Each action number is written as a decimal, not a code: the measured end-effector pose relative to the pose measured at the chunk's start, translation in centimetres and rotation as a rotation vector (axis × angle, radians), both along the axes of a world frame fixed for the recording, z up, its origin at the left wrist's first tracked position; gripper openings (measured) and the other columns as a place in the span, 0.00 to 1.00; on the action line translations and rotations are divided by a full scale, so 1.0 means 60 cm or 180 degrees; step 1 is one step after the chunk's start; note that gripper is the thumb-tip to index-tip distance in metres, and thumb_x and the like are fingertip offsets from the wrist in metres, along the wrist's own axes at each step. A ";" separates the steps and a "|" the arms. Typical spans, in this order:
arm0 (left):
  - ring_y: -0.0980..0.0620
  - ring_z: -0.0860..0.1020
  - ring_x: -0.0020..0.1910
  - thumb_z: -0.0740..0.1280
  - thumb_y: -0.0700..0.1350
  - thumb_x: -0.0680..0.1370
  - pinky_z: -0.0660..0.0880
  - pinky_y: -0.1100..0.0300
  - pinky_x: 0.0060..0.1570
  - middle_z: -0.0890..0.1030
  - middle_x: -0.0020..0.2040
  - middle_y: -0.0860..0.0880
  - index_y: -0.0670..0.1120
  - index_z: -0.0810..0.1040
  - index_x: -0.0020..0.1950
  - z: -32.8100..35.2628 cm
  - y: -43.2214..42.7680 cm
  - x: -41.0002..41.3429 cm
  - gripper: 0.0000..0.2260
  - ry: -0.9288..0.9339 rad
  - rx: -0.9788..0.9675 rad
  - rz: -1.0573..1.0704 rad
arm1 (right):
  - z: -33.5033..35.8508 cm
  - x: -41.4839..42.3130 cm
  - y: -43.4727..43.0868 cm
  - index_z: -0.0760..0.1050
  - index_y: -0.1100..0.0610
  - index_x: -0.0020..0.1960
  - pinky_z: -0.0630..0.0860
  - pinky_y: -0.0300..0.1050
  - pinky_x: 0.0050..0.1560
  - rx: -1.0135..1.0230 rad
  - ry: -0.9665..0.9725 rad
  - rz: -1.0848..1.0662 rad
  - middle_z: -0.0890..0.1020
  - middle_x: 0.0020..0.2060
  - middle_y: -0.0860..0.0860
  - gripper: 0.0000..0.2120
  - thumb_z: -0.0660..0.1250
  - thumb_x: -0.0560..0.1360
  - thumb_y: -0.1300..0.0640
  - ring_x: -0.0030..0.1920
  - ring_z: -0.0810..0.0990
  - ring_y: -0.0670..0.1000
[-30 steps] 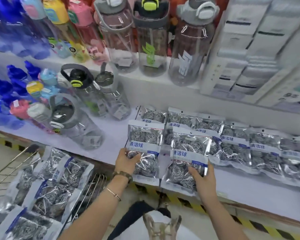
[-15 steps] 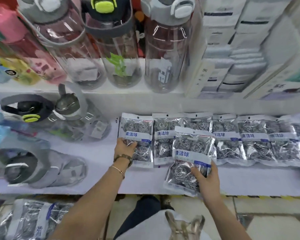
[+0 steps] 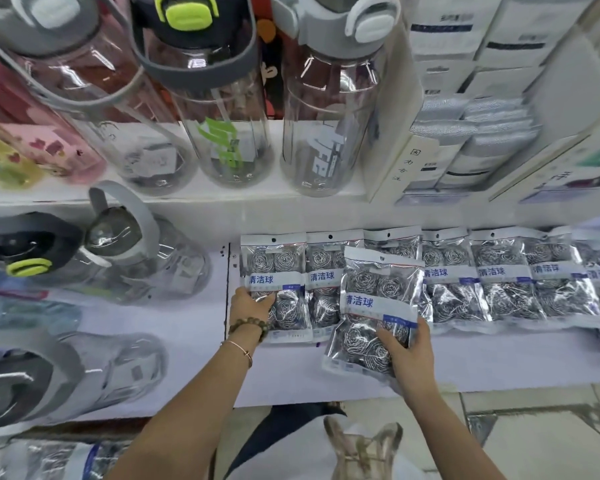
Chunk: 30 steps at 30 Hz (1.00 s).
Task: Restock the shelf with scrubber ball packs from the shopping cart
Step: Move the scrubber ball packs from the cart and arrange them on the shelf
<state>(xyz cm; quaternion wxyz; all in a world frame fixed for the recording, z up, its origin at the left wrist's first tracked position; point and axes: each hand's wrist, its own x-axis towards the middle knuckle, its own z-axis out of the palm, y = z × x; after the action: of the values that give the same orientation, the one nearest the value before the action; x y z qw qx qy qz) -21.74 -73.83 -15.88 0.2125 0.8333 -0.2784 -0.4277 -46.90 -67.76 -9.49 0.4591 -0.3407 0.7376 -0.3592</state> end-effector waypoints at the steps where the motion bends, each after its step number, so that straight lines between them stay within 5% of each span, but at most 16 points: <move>1: 0.48 0.76 0.47 0.73 0.50 0.70 0.76 0.54 0.48 0.76 0.54 0.44 0.41 0.71 0.57 -0.002 -0.003 0.001 0.22 -0.0035 -0.0029 -0.0031 | 0.000 0.001 -0.001 0.66 0.57 0.67 0.68 0.44 0.54 0.0000 -0.0007 -0.0008 0.75 0.57 0.51 0.27 0.72 0.71 0.60 0.56 0.73 0.51; 6: 0.45 0.74 0.54 0.73 0.48 0.70 0.72 0.58 0.45 0.70 0.60 0.44 0.44 0.66 0.67 0.010 -0.003 -0.002 0.28 -0.0414 -0.0132 -0.0256 | 0.000 0.004 -0.003 0.66 0.58 0.68 0.68 0.44 0.54 -0.0019 -0.0040 -0.0065 0.76 0.58 0.52 0.27 0.71 0.71 0.62 0.56 0.74 0.51; 11: 0.49 0.73 0.56 0.68 0.41 0.73 0.72 0.58 0.49 0.65 0.67 0.45 0.45 0.67 0.67 0.035 0.003 -0.020 0.24 -0.0687 -0.0711 -0.0375 | 0.002 -0.001 -0.003 0.67 0.56 0.65 0.71 0.46 0.55 -0.0085 -0.0059 -0.0118 0.77 0.57 0.52 0.26 0.72 0.71 0.62 0.57 0.75 0.53; 16: 0.54 0.76 0.47 0.64 0.40 0.76 0.70 0.71 0.35 0.77 0.55 0.49 0.46 0.73 0.59 0.091 0.006 -0.094 0.11 0.0354 -0.0990 -0.0790 | 0.020 -0.013 -0.008 0.67 0.57 0.65 0.70 0.36 0.46 -0.0170 -0.0229 -0.0266 0.75 0.56 0.51 0.25 0.72 0.71 0.63 0.56 0.74 0.50; 18: 0.54 0.76 0.47 0.65 0.44 0.76 0.70 0.69 0.38 0.78 0.53 0.51 0.48 0.73 0.56 0.111 0.009 -0.135 0.09 0.0882 -0.0828 -0.1074 | 0.026 -0.025 -0.008 0.67 0.54 0.64 0.69 0.41 0.50 -0.0219 -0.0194 -0.0256 0.75 0.56 0.50 0.25 0.72 0.71 0.62 0.56 0.73 0.50; 21: 0.56 0.75 0.50 0.68 0.49 0.74 0.72 0.62 0.50 0.77 0.50 0.56 0.47 0.69 0.64 0.130 0.009 -0.194 0.20 0.1482 -0.0421 -0.1493 | 0.035 -0.054 -0.009 0.68 0.53 0.62 0.68 0.44 0.53 -0.0271 -0.0231 -0.0342 0.76 0.56 0.51 0.24 0.73 0.70 0.62 0.57 0.74 0.51; 26: 0.61 0.74 0.43 0.71 0.48 0.71 0.67 0.72 0.33 0.76 0.51 0.54 0.53 0.64 0.67 0.130 -0.003 -0.285 0.27 0.1464 -0.0299 -0.1715 | 0.045 -0.131 -0.016 0.69 0.53 0.62 0.72 0.39 0.48 -0.0327 -0.0273 -0.0357 0.78 0.50 0.45 0.25 0.75 0.69 0.60 0.54 0.77 0.49; 30: 0.52 0.78 0.45 0.74 0.47 0.69 0.76 0.63 0.40 0.78 0.51 0.48 0.48 0.68 0.66 0.110 -0.014 -0.367 0.28 0.1390 -0.0106 -0.1843 | 0.035 -0.219 -0.028 0.66 0.51 0.63 0.71 0.36 0.47 -0.0312 -0.0248 -0.0205 0.76 0.52 0.45 0.23 0.71 0.71 0.61 0.55 0.75 0.49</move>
<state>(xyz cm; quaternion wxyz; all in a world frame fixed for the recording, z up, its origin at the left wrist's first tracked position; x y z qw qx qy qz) -43.79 -74.66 -9.26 0.1505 0.6053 -0.4578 -0.6335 -60.02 -69.46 -7.40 0.4584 -0.3247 0.7114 -0.4224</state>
